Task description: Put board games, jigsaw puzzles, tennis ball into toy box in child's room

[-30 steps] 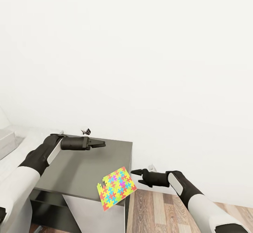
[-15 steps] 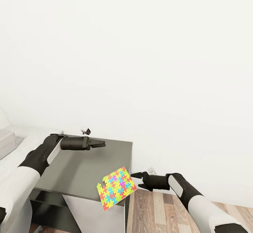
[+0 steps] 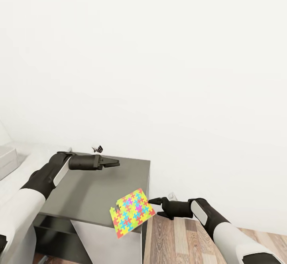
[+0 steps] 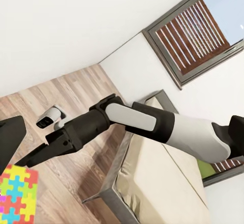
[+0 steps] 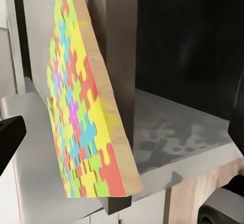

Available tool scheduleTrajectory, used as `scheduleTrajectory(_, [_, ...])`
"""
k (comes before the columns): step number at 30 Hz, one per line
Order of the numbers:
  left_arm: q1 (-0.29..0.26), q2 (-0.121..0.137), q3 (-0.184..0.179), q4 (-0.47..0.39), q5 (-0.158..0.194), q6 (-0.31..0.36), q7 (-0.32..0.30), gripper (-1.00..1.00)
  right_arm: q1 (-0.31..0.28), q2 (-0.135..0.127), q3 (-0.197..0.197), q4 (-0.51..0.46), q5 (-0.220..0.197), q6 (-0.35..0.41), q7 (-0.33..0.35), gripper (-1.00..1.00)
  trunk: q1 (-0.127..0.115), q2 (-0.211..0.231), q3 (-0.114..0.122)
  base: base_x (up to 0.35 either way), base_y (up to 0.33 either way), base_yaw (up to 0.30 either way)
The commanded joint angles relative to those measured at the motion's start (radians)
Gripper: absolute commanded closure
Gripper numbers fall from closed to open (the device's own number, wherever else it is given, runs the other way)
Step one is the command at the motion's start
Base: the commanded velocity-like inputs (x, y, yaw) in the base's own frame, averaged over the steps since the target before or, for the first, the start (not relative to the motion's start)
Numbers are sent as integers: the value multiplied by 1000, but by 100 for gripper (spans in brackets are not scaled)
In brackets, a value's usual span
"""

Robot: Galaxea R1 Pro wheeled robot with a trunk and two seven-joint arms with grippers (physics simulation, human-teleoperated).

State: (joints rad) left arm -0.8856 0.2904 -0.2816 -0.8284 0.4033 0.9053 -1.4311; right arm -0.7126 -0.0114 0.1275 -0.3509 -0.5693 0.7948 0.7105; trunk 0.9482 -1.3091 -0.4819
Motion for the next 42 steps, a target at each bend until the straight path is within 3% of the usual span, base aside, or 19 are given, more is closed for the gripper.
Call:
scheduleTrajectory(1, [-1, 1, -3, 0, 5, 11, -2, -100, -1, 0, 4, -1, -3, 3, 2, -100, 4, -8, -4, 0, 0, 0])
scheduleTrajectory(8, [-1, 1, -3, 0, 5, 10, -3, -100, -1, 17, 4, 0, 0, 3, 1, -100, 12, -22, -11, 0, 0, 0])
scheduleTrajectory(19, [-1, 1, -1, 0, 5, 9, -4, -100, -1, 19, 8, 0, 0, 3, -3, -100, 12, -22, -11, 0, 0, 0])
scheduleTrajectory(28, [-1, 2, -1, 0, 5, 9, -5, -100, -1, 19, 80, 0, -3, 9, -6, -100, 12, -22, -11, 0, 0, 0])
scheduleTrajectory(38, [-1, 3, 1, 0, 5, 9, -5, -100, -1, 19, 89, 0, -3, 11, -5, -100, 12, -22, -11, 0, 0, 0])
scheduleTrajectory(39, [-1, 3, 1, 0, 5, 9, -5, -100, -1, 19, 90, 0, -3, 11, -5, 100, 12, -22, -11, 0, 0, 0])
scheduleTrajectory(42, [-1, 3, 1, 0, 5, 9, -5, -100, -1, 19, 90, 0, -3, 13, -3, 100, 12, -22, -11, 0, 0, 0])
